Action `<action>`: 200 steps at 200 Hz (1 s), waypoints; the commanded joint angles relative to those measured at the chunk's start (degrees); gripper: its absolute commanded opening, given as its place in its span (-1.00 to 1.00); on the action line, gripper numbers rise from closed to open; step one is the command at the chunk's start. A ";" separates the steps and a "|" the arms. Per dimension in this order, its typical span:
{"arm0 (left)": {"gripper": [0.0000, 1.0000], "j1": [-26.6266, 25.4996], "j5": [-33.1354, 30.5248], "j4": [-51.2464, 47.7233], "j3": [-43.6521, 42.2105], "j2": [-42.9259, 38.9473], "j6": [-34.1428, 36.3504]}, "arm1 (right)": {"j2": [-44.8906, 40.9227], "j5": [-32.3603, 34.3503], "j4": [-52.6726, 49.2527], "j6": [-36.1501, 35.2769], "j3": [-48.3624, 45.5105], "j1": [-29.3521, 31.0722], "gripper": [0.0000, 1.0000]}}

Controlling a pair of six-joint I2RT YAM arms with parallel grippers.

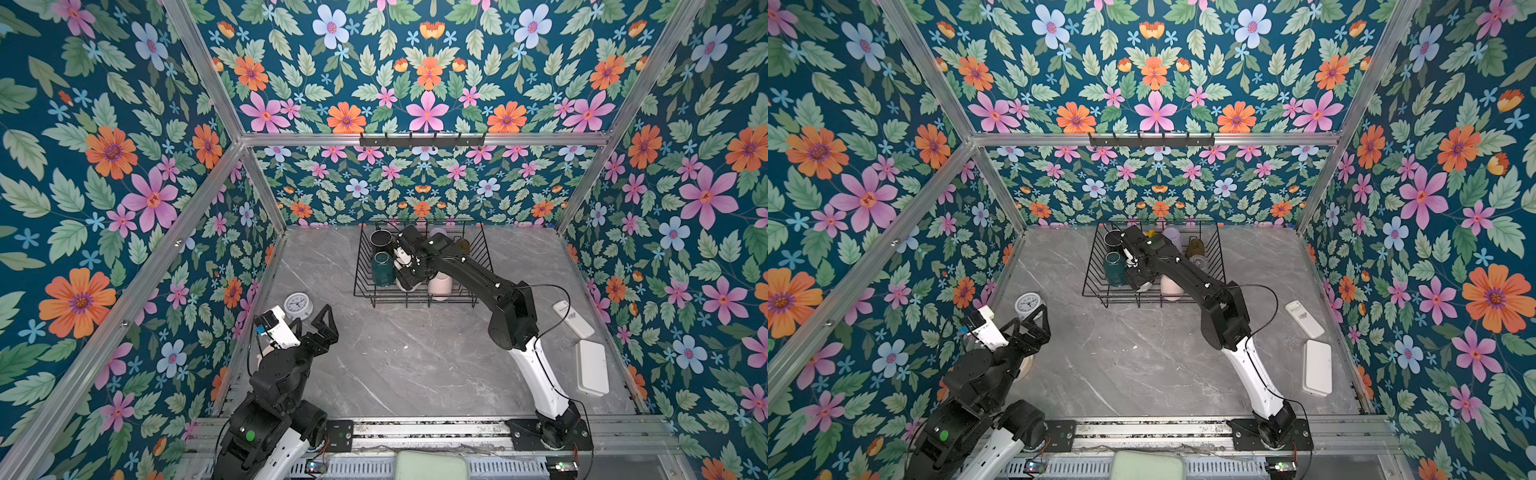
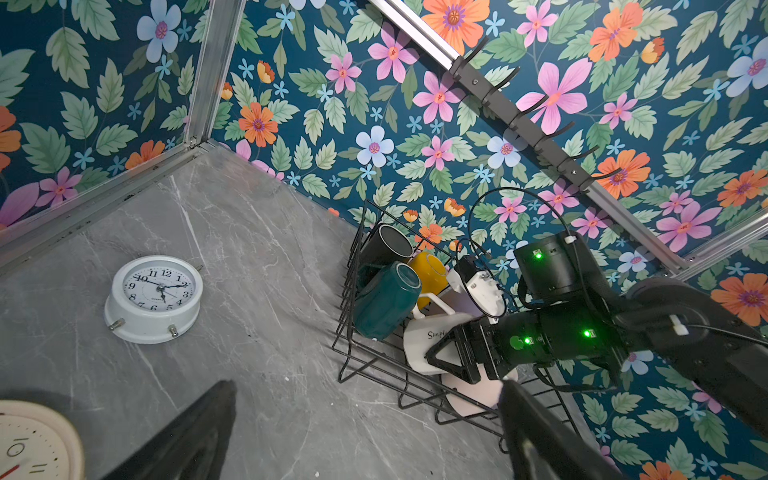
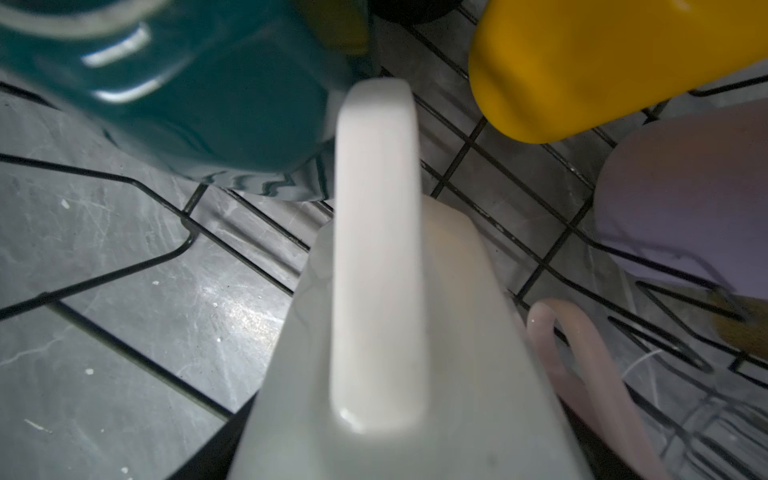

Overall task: Load the cups into the dish rack
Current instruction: 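Lower the cream mug into the rack with the right gripper and release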

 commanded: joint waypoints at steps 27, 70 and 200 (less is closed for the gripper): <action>0.99 -0.02 -0.54 -0.35 0.30 -0.04 0.09 | 0.98 1.75 -3.95 -0.38 1.05 -0.39 0.51; 0.99 -0.02 -0.57 -0.27 0.21 0.02 0.08 | 0.62 4.55 -3.91 -0.30 0.87 -0.34 0.71; 0.99 -0.02 -1.91 1.40 -0.40 0.33 1.12 | -8.41 2.07 -0.57 0.89 -1.98 -0.34 0.79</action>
